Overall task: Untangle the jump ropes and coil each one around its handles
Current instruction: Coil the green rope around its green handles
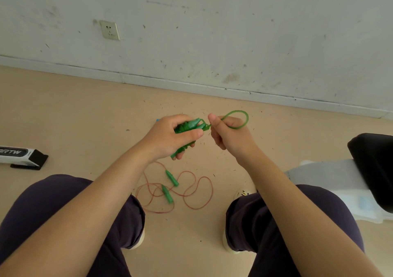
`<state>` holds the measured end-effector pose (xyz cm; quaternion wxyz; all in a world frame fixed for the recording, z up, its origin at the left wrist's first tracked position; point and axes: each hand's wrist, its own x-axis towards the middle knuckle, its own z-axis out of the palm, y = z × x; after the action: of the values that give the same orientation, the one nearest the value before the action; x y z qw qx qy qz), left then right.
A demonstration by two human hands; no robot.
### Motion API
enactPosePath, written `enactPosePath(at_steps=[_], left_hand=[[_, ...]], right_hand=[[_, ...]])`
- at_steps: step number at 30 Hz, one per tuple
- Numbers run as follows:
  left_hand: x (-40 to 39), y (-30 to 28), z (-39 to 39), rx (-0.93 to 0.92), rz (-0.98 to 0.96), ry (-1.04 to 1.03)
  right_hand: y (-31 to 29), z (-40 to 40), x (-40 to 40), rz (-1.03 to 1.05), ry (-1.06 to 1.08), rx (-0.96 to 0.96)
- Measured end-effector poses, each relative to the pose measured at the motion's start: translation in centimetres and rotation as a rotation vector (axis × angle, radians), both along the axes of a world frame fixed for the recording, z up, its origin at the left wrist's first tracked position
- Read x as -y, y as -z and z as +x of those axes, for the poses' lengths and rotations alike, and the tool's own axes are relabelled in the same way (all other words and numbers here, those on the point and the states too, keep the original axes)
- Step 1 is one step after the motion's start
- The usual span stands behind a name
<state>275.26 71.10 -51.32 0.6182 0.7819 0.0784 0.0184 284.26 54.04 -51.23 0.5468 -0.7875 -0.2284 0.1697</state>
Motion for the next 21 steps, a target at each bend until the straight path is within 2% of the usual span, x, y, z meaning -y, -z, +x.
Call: enactPosePath(at_steps=[6,9,12,16,21], left_hand=[[-1.6,0.3,0.5,-0.152,-0.171,-0.010],[-3.3,0.6,3.0,-0.148,-0.286,-0.157],[-4.4,2.7,5.9,-0.124,-0.316,-0.319],[-5.5,9.6,10.1,-0.147,-0.268,-0.530],[-5.9,22.3,14.1,-0.386,0.002,-0.449]], right_hand=[[0.4,1.7,-1.3,-0.035,-0.067,-0.125],[0.8,4.6,-2.8,-0.060,0.003,-0.115],[3.4,6.8,-4.3,-0.060,0.048,-0.160],[10.0,9.7,-5.7,-0.015,0.149,-0.337],[22.1,13.0,-6.3,-0.067,0.269,-0.547]])
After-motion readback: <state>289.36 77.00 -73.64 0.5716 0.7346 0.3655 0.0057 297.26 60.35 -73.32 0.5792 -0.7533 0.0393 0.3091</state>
